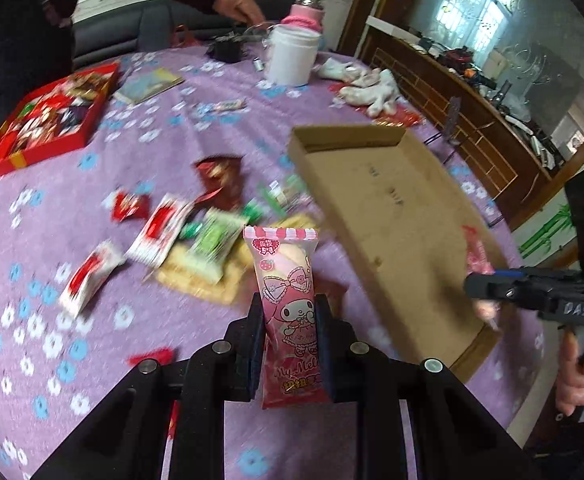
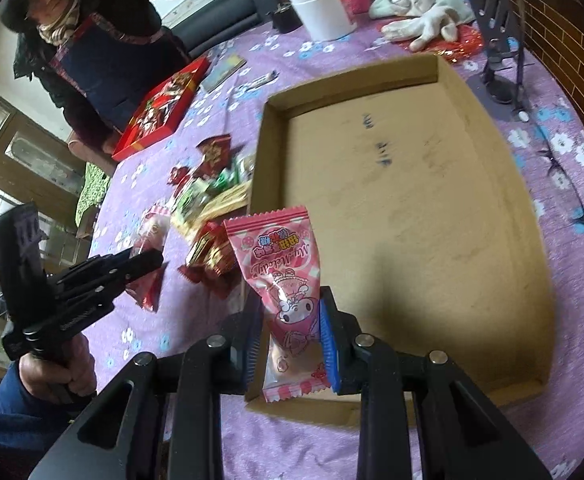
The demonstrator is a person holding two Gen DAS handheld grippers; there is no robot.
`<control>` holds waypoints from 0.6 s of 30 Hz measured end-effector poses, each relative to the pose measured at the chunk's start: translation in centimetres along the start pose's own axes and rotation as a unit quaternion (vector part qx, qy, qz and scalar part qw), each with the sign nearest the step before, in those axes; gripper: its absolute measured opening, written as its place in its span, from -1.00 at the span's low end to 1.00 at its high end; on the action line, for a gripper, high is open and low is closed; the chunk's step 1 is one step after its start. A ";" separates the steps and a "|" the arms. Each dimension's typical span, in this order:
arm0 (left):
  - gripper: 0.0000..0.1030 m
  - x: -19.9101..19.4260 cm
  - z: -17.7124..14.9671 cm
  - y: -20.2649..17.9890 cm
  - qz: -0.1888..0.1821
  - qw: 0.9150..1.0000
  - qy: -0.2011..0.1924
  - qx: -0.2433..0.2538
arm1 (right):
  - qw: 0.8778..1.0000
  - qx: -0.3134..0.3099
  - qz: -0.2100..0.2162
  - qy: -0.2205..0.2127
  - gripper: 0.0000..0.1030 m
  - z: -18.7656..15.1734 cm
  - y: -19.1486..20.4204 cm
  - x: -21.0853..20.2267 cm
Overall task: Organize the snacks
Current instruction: 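Lift both pink candy bars and carry them over the cardboard tray, then lower both pink bars into the tray and open both grippers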
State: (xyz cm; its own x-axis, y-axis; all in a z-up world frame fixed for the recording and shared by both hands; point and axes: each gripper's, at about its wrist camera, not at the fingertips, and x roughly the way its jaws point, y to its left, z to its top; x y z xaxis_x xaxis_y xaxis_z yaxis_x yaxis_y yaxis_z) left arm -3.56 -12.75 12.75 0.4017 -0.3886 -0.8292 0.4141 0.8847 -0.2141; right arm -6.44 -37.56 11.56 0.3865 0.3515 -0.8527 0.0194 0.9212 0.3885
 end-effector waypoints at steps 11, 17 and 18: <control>-0.56 8.1 5.6 -7.0 -0.032 0.999 0.011 0.024 | 0.999 0.035 -0.011 -0.003 -0.50 4.3 -3.1 0.9; -0.56 12.3 7.6 -8.5 -0.028 0.999 0.027 0.013 | 0.998 0.063 -0.025 0.000 -0.50 7.3 -5.4 2.7; -0.56 12.7 7.7 -8.6 -0.028 0.999 0.028 0.013 | 0.998 0.065 -0.026 0.000 -0.50 7.8 -5.8 3.0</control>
State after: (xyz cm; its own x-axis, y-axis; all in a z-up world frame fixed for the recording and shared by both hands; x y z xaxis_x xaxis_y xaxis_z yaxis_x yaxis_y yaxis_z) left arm 4.32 -27.25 8.03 0.3314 -0.4213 -0.8442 0.4553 0.8551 -0.2480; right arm 1.78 -43.13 9.48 0.3817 0.3030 -0.8732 0.1591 0.9091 0.3850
